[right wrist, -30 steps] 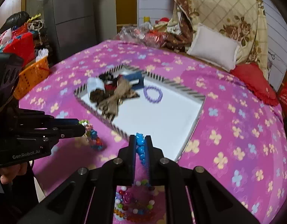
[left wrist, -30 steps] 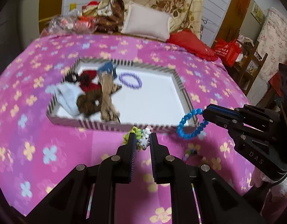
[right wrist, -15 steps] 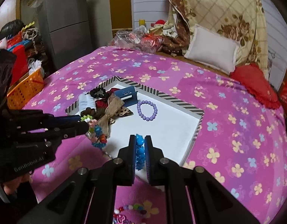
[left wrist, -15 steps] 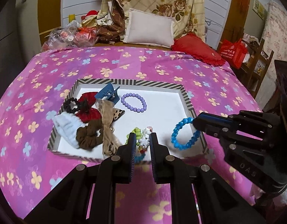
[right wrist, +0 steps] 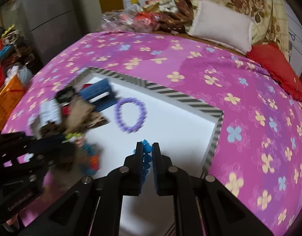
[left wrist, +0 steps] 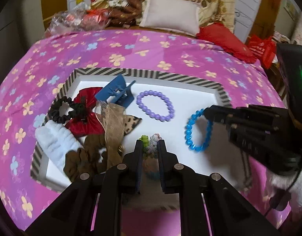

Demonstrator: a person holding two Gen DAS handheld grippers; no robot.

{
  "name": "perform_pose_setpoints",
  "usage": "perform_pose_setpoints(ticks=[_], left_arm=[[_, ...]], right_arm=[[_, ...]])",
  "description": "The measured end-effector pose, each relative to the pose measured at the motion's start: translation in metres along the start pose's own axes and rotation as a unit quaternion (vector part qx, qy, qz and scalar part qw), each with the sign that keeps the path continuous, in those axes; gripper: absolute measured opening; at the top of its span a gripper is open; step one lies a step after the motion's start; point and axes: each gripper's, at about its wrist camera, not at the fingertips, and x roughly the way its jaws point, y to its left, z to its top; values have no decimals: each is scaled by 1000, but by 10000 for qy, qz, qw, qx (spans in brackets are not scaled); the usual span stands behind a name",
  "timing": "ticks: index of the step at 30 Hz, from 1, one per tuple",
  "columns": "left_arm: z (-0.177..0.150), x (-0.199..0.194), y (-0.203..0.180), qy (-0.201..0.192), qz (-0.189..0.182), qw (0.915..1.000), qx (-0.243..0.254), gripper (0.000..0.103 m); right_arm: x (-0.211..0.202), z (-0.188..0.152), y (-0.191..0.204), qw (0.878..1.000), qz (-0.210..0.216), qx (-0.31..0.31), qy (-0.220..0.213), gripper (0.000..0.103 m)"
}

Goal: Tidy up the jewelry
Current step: 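Lower the blue and green bracelets into the tray and open both tools, then move both tools to the last multicolour bead bracelets beside the tray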

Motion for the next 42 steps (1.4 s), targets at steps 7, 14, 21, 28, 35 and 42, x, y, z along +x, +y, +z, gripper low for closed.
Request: perform_pose_setpoints(ticks=[7, 14, 21, 28, 35, 42], left_arm=[[13, 23, 14, 98, 170, 9996, -199, 15], [13, 28, 12, 132, 219, 9995, -171, 15], [5, 12, 9, 56, 87, 9999, -105, 41], [-11, -20, 5, -211, 287, 9994, 22, 43], [-39, -46, -5, -362, 362, 9986, 138, 43], [-68, -64, -16, -425, 402, 9981, 174, 43]], right_arm=[[41, 31, -20, 9995, -186, 214, 115, 9], [48, 43, -25, 9986, -158, 508, -66, 12], [16, 16, -30, 9982, -10, 596, -82, 34], [-45, -30, -18, 9977, 113, 555, -372, 47], [-83, -75, 6, 9971, 174, 571, -479, 50], [-106, -106, 25, 9966, 162, 600, -540, 57]])
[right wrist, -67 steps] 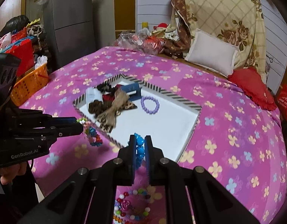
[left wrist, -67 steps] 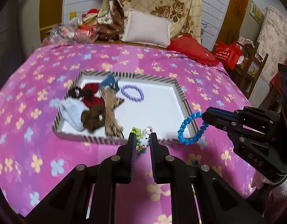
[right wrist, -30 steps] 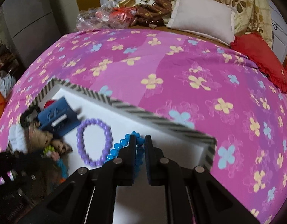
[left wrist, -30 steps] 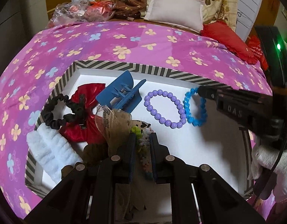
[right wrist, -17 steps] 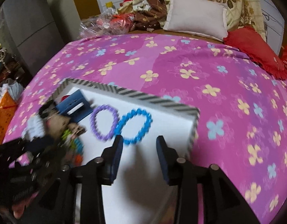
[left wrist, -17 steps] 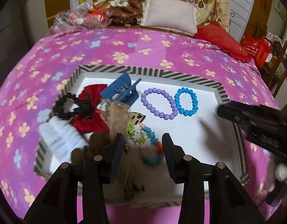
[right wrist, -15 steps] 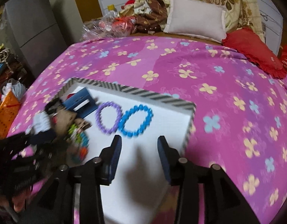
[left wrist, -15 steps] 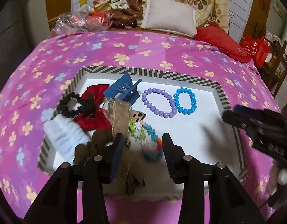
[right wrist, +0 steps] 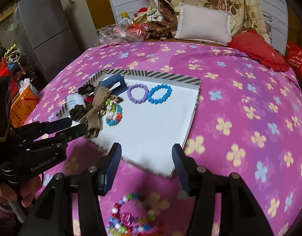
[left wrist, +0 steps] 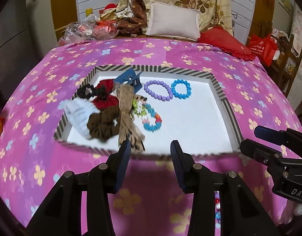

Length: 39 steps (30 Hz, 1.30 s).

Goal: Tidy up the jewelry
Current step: 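Move both tools to the last multicolour bead bracelets beside the tray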

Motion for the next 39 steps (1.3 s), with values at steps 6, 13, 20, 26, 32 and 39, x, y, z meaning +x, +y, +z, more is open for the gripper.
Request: perform_pose_setpoints(ticks=[6, 13, 20, 26, 32, 39], left_arm=[[-18, -12, -4, 19, -7, 10000, -60, 43], [-37, -22, -15, 3, 24, 10000, 54, 43], [-49, -27, -21, 49, 21, 10000, 79, 43], [-57, -35, -29, 21, 2, 9999, 170, 43], [-63, -41, -32, 17, 5, 9998, 217, 43], [-68, -41, -26, 130, -23, 9998, 129, 43]], right_arm=[[-13, -23, 4, 9999, -88, 106, 25, 59], [-25, -46, 6, 9998, -101, 129, 65, 59], [-36, -64, 8, 9997, -165, 127, 103, 59], [-43, -75, 8, 9996, -203, 92, 155, 60], [-48, -84, 10, 9996, -209, 86, 168, 60], [-52, -103, 4, 9991, -302, 85, 295, 61]])
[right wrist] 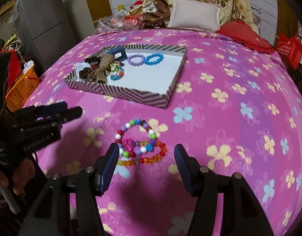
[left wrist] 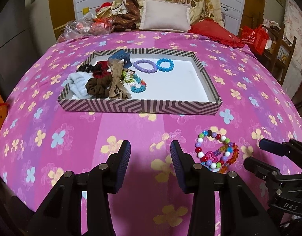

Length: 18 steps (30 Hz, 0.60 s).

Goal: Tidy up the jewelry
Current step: 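Move both tools to the last multicolour bead bracelets beside the tray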

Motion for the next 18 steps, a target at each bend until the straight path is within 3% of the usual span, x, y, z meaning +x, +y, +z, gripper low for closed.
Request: perform_pose_setpoints(ticks=[10, 18], left_arm=[[-3, 12, -1, 247, -182, 9995, -96, 43], [5, 31, -20, 548, -650, 9964, 0, 43]], right_arm=[[9, -6, -15, 9999, -44, 94, 14, 61], [23, -4, -13, 9997, -152, -56, 175, 61]])
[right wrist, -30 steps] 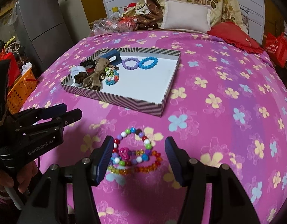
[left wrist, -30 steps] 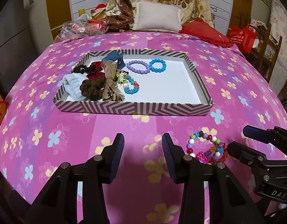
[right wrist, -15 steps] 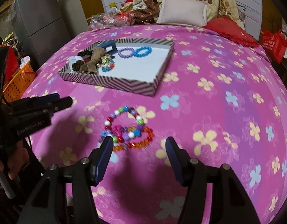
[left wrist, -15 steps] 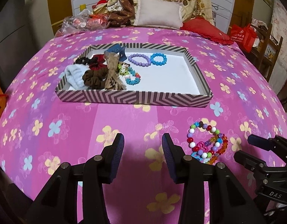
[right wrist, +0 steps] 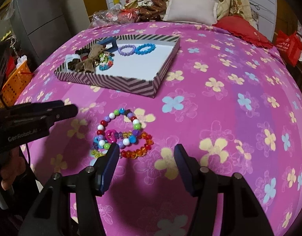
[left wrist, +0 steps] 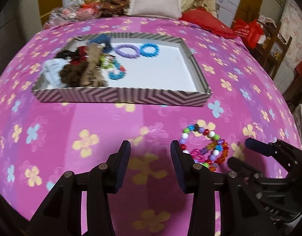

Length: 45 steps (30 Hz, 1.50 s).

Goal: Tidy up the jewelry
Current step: 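Move both tools to the last multicolour bead bracelets beside the tray, then grasp the multicolour bead bracelet with the left tool while the right grasps the orange heart bracelet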

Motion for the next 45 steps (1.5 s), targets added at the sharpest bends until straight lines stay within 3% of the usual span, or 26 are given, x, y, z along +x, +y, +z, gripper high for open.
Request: perform_pose_setpoints(ticks=[6, 10, 12, 14, 18, 26, 28, 33, 35, 39, 45], left_arm=[[6, 22, -20, 315, -298, 9987, 271, 43], [8, 34, -28, 380, -142, 9984, 401, 43], [10, 37, -29, 354, 56, 9983, 469, 36], [12, 37, -23, 328, 228, 9984, 402, 28], [14, 35, 1, 304, 410, 9986, 105, 28], [12, 30, 36, 288, 368, 9984, -327, 28], [14, 31, 35, 278, 398, 9985, -263, 29], [15, 36, 23, 126, 555, 9984, 31, 31], [16, 38, 21, 12, 527, 9985, 132, 10], [20, 35, 24, 133, 116, 9997, 139, 10], [24, 10, 28, -122, -37, 9998, 173, 10]], right_arm=[[4, -3, -7, 9999, 39, 96, 34, 61], [6, -5, -11, 9999, 70, 144, 58, 61], [6, -5, -12, 9998, 81, 157, 63, 61], [7, -5, -12, 9998, 102, 159, 68, 61], [7, -2, -9, 9998, 144, 128, 54, 61], [27, 8, 7, 9995, 189, -178, 159, 61], [31, 12, 13, 9989, -2, -459, 124, 56], [35, 16, 19, 9957, -158, -907, 45, 26], [35, 17, 23, 9941, -209, -1061, 35, 11], [29, 20, 23, 9938, -163, -1098, -6, 9], [1, 35, 30, 9921, -140, -1203, -326, 9]])
